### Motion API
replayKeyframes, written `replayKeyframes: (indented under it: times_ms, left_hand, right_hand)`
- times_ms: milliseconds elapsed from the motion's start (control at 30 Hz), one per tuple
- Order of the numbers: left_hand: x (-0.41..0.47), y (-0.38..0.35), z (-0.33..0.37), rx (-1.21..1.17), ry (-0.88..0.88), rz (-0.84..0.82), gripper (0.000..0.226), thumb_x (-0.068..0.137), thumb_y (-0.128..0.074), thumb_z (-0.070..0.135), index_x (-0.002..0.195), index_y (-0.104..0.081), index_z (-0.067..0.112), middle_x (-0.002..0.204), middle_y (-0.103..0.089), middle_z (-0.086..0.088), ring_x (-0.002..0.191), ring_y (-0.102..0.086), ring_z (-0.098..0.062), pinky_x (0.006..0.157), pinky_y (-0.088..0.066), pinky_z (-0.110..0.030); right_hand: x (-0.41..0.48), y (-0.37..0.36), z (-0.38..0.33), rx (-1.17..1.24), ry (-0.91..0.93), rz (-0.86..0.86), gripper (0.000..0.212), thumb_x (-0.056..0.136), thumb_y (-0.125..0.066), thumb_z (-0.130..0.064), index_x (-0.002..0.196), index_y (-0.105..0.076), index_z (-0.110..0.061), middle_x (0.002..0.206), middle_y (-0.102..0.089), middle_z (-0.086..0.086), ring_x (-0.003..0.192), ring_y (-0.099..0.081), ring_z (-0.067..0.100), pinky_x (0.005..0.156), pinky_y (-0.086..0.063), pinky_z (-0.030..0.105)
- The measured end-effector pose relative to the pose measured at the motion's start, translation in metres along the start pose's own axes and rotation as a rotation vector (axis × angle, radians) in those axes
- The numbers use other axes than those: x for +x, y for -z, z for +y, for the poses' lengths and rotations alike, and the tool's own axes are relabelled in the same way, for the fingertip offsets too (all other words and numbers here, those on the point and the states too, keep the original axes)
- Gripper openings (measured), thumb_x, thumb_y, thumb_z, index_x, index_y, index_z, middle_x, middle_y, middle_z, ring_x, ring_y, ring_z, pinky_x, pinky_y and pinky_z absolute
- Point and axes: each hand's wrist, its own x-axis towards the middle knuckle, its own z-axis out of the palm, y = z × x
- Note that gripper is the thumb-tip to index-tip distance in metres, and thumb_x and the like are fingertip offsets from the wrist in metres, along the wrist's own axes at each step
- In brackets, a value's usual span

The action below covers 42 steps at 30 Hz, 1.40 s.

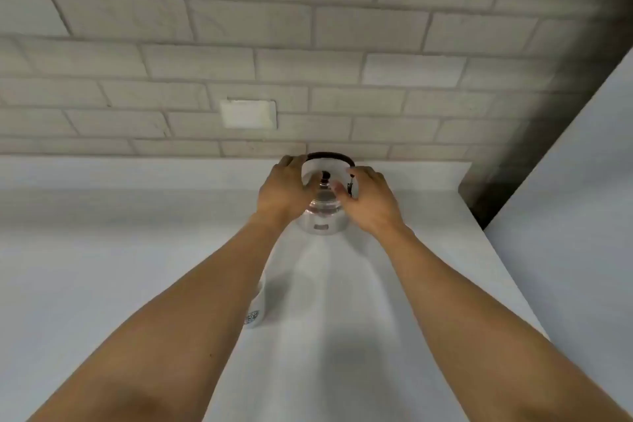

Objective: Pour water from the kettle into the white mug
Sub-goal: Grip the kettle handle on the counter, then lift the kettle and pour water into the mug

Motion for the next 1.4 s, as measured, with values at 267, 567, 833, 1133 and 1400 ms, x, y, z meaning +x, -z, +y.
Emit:
replayKeyframes:
  times_ms: [267, 567, 833, 1133, 1400]
  left_hand:
    - [0.06, -0.021, -0.013, 0.028, 0.088, -0.149, 0.059, 0.109, -0.049, 0.02, 0.164, -0.031, 0.008, 0.166, -0.039, -0.017, 0.152, -0.04, -0.036, 0.121, -0.034, -0.041]
    - [0.072, -0.031, -0.022, -0.018, 0.084, -0.097, 0.026, 0.107, -0.051, 0.017, 0.127, -0.068, 0.013, 0.112, -0.074, -0.015, 0.102, -0.068, -0.036, 0.087, -0.053, -0.041]
    - [0.026, 0.007, -0.002, -0.039, -0.029, -0.084, 0.03, 0.105, -0.059, 0.026, 0.133, -0.068, 0.02, 0.12, -0.076, -0.009, 0.109, -0.071, -0.031, 0.09, -0.053, -0.037]
    - [-0.126, 0.04, 0.006, 0.066, -0.296, 0.053, 0.06, 0.096, -0.066, 0.039, 0.152, -0.05, 0.027, 0.159, -0.047, -0.002, 0.134, -0.057, -0.029, 0.088, -0.054, -0.037]
    - [-0.2, -0.009, 0.009, 0.037, -0.212, -0.11, 0.075, 0.106, -0.039, 0.056, 0.169, -0.009, 0.03, 0.179, -0.008, 0.001, 0.164, -0.015, -0.033, 0.129, -0.023, -0.052]
  right_hand:
    - [0.077, -0.019, 0.019, 0.045, 0.078, -0.23, 0.08, 0.096, -0.058, -0.048, 0.16, -0.024, -0.017, 0.166, -0.03, 0.0, 0.151, -0.026, 0.024, 0.118, -0.029, 0.039]
    - [0.1, -0.029, 0.023, 0.101, 0.207, -0.217, 0.034, 0.102, -0.054, -0.04, 0.12, -0.067, -0.014, 0.104, -0.063, 0.003, 0.095, -0.061, 0.023, 0.079, -0.046, 0.033]
    - [0.056, 0.01, 0.009, 0.2, 0.194, -0.148, 0.027, 0.095, -0.058, -0.052, 0.096, -0.066, -0.026, 0.07, -0.064, -0.01, 0.06, -0.055, 0.002, 0.054, -0.037, 0.016]
    - [-0.025, 0.06, -0.024, 0.175, 0.239, -0.072, 0.026, 0.091, -0.058, -0.058, 0.102, -0.068, -0.037, 0.08, -0.069, -0.022, 0.079, -0.063, -0.007, 0.065, -0.042, 0.014]
    - [-0.084, 0.088, -0.052, 0.188, 0.338, -0.098, 0.021, 0.096, -0.063, -0.048, 0.114, -0.07, -0.04, 0.097, -0.068, -0.036, 0.093, -0.066, -0.008, 0.077, -0.044, 0.003]
